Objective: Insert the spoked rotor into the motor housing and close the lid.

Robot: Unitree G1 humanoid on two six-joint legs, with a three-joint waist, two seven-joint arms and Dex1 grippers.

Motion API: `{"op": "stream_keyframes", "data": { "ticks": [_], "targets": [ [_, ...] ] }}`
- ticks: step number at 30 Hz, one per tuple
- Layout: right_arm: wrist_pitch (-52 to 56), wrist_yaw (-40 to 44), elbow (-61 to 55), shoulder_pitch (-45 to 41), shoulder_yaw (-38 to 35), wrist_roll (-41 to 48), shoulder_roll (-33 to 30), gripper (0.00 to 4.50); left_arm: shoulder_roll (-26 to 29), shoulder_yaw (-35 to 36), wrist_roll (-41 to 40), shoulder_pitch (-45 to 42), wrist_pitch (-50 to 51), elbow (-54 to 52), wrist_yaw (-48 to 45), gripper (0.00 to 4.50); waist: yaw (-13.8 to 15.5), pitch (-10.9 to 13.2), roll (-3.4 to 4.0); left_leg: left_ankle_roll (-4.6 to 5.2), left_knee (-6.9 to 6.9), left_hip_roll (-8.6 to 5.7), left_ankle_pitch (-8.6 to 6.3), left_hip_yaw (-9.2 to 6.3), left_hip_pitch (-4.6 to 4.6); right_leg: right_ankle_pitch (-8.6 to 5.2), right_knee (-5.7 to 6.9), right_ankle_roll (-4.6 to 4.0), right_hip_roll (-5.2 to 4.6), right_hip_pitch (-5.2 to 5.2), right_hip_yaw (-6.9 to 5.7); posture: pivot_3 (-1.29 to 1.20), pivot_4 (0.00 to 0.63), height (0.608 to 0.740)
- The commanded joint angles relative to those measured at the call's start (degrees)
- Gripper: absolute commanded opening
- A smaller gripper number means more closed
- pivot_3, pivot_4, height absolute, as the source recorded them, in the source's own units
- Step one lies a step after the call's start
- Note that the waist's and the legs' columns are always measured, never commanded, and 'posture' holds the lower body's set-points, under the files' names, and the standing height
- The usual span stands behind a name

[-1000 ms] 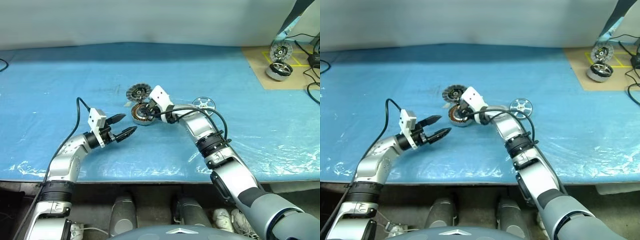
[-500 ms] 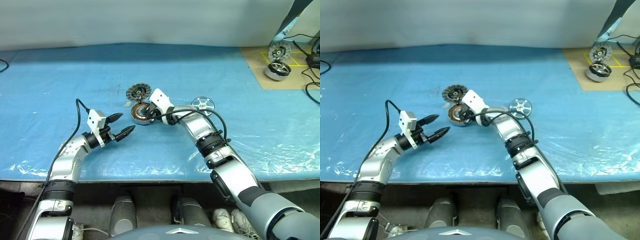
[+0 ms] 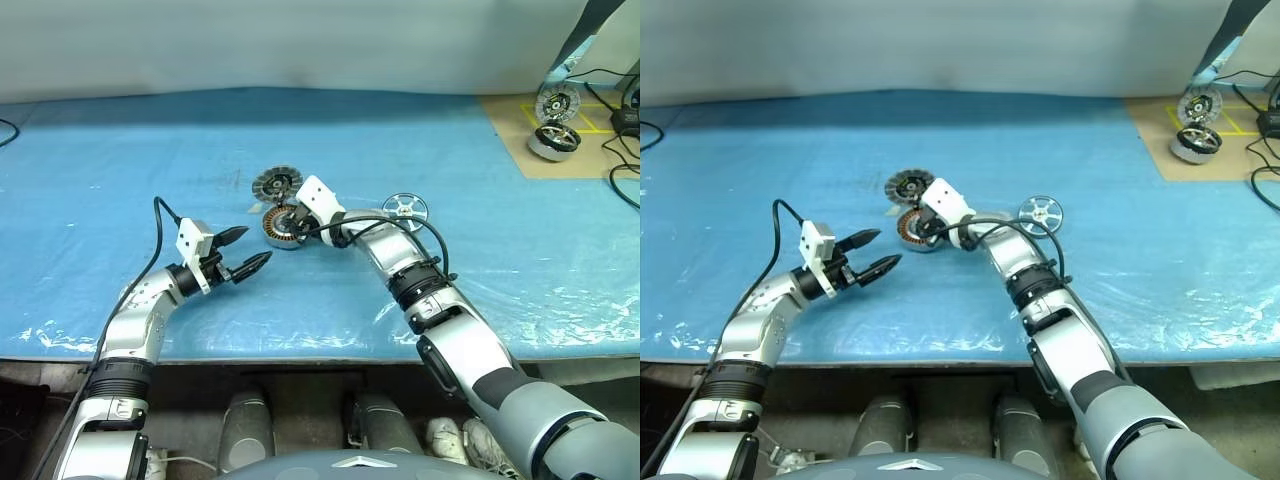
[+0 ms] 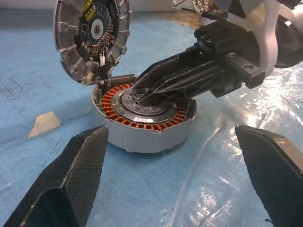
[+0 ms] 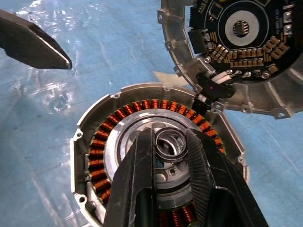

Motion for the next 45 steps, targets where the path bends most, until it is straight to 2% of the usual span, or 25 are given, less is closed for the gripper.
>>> {"op": "stream_keyframes", "data": {
  "ticks": [1,20,33,45],
  "targets": [
    [-0.48,0.66,0.36,-0.69,0.23,-0.63,0.27,0.56,0.23,0.83,-0.76,-0.77,-0.33,-0.57,-0.67,4.50,0.00,0.00,0.00,0.00,0.00,0.00,0.00,0.00,0.00,0.00,0.00,0.01,0.00,-0.01,0.00,0.00,0.150,0.740],
    [1.36,4.42,-3.25,0.91,0.01,0.97,0.88,0.56,-0.42,0.35,-0.31,-2.49,-0.51,0.90,-1.95,4.50,-0.09,0.00,0.00,0.00,-0.02,0.00,0.00,0.01,-0.03,0.01,-0.01,0.02,0.01,-0.05,0.00,0.00,0.150,0.740],
    [0.30,1.07,0.55,-0.11,-0.54,-0.43,1.47,0.56,-0.46,0.49,-0.16,-1.68,-0.44,0.55,-1.86,4.50,-0.08,0.00,0.00,0.00,-0.04,0.01,0.00,0.01,-0.02,-0.03,-0.01,-0.05,0.00,-0.07,0.01,0.00,0.150,0.740],
    [0.13,3.63,-2.05,1.03,0.47,-0.68,0.51,0.56,-0.37,0.46,-0.16,-1.09,-0.39,0.14,-1.89,4.50,-0.03,0.00,0.00,0.00,-0.03,0.01,0.00,0.01,-0.03,0.00,-0.01,0.00,0.00,-0.07,0.01,0.00,0.150,0.740]
  ]
}}
